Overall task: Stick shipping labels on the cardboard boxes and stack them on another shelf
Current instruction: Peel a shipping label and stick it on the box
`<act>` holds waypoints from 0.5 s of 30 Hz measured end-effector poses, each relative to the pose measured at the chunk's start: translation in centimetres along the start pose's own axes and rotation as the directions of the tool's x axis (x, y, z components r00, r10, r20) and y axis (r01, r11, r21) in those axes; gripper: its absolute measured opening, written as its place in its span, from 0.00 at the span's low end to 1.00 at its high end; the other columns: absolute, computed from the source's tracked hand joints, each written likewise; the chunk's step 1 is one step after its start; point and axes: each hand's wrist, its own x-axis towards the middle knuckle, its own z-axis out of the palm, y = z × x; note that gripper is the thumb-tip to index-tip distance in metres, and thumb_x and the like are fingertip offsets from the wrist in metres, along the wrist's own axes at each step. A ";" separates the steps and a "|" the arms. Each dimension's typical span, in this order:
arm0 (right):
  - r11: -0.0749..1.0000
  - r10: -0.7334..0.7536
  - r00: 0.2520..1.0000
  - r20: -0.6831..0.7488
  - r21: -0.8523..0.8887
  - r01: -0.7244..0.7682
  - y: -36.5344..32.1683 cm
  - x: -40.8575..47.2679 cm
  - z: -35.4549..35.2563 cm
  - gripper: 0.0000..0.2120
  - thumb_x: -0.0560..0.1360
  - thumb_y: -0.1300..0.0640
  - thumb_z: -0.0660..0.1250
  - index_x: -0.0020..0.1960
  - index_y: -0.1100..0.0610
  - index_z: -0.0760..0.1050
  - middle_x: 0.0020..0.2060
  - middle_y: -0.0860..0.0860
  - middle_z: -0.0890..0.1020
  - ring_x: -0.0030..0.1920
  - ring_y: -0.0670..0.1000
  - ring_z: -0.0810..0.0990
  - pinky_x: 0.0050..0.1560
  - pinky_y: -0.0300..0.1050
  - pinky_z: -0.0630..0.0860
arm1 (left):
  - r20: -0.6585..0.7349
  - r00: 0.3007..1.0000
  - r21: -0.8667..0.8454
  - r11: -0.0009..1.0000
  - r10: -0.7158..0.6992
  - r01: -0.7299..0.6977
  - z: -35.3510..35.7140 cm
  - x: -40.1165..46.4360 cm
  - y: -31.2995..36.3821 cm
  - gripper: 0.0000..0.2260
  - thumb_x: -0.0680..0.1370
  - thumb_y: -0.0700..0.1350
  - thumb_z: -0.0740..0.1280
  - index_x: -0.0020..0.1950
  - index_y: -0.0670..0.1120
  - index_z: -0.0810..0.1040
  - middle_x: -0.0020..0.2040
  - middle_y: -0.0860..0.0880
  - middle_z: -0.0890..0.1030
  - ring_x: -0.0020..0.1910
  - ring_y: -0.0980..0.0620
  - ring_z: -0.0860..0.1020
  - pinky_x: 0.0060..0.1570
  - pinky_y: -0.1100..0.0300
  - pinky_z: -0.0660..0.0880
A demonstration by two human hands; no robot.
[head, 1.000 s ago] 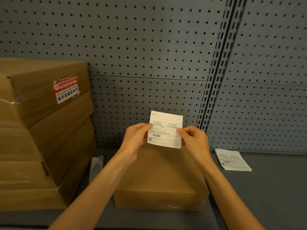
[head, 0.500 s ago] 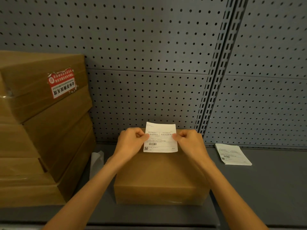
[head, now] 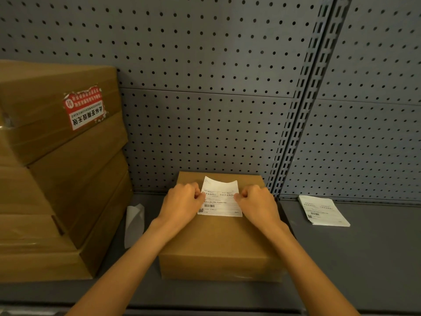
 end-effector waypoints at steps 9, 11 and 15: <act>0.992 -0.084 0.995 -0.049 -0.099 0.079 0.0 -0.4 0.4 0.12 0.78 0.51 0.61 0.42 0.58 0.76 0.37 0.52 0.80 0.37 0.54 0.78 0.38 0.48 0.77 | -0.068 0.997 0.024 1.000 0.020 -0.018 0.3 0.0 -0.5 0.11 0.77 0.51 0.66 0.41 0.44 0.73 0.38 0.51 0.76 0.37 0.51 0.75 0.36 0.56 0.73; 0.988 -0.095 0.993 -0.071 -0.126 0.085 0.0 -0.4 0.4 0.12 0.78 0.50 0.62 0.46 0.59 0.74 0.41 0.53 0.79 0.42 0.55 0.78 0.40 0.49 0.77 | -0.082 0.996 0.023 0.999 0.025 -0.024 0.3 -0.1 -0.8 0.12 0.76 0.52 0.66 0.43 0.44 0.73 0.42 0.50 0.76 0.41 0.50 0.75 0.38 0.56 0.73; 0.964 -0.172 0.978 -0.114 -0.225 0.144 0.3 -0.6 -0.3 0.18 0.77 0.46 0.63 0.59 0.59 0.71 0.55 0.54 0.77 0.56 0.55 0.75 0.50 0.48 0.75 | -0.074 0.989 0.071 0.990 0.126 -0.121 0.3 -0.3 -1.0 0.12 0.78 0.51 0.64 0.57 0.46 0.74 0.55 0.50 0.75 0.55 0.50 0.73 0.51 0.58 0.72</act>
